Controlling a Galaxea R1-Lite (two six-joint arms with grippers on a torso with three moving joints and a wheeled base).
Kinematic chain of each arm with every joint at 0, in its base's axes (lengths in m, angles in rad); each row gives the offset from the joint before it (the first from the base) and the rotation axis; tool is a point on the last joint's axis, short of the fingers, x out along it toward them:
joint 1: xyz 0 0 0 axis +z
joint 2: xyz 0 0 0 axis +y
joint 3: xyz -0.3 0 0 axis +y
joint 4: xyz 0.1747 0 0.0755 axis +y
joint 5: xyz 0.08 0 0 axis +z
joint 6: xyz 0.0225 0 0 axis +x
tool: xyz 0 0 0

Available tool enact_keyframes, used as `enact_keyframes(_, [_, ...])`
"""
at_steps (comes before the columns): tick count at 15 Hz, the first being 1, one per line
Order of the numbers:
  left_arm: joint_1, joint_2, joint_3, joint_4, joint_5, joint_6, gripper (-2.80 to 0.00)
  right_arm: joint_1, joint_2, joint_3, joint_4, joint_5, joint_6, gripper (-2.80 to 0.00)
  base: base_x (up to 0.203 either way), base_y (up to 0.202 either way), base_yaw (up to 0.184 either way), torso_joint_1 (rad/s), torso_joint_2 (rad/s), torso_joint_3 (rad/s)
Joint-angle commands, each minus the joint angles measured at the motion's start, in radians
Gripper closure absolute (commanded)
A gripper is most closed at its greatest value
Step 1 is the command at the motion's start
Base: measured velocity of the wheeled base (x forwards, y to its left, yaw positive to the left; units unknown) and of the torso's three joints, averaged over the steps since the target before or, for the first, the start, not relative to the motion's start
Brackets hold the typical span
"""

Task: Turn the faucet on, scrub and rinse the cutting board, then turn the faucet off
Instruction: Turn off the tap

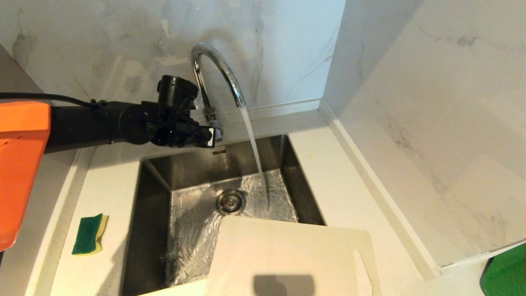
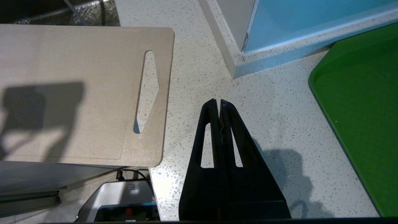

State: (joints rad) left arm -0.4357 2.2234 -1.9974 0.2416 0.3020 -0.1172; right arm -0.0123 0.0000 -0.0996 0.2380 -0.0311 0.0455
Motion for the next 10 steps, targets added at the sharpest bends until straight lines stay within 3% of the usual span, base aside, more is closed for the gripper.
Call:
enact_keyframes(1, [0.001, -0.007, 0.0, -0.013, 0.002, -0.031, 0.0, 0.0, 0.0, 0.0, 0.001, 0.0, 0.0, 0.0, 0.0, 0.0, 0.0, 0.0, 0.0, 0.0])
enact_keyframes(4, [0.002, -0.005, 0.0, -0.028, 0.002, -0.062, 0.0, 0.0, 0.0, 0.0, 0.001, 0.0, 0.0, 0.0, 0.0, 0.0, 0.0, 0.0, 0.0, 0.0])
enact_keyframes(10, [0.002, 0.025, 0.0, -0.141, 0.022, -0.061, 0.0, 0.0, 0.0, 0.0, 0.001, 0.0, 0.0, 0.0, 0.0, 0.0, 0.0, 0.0, 0.0, 0.0])
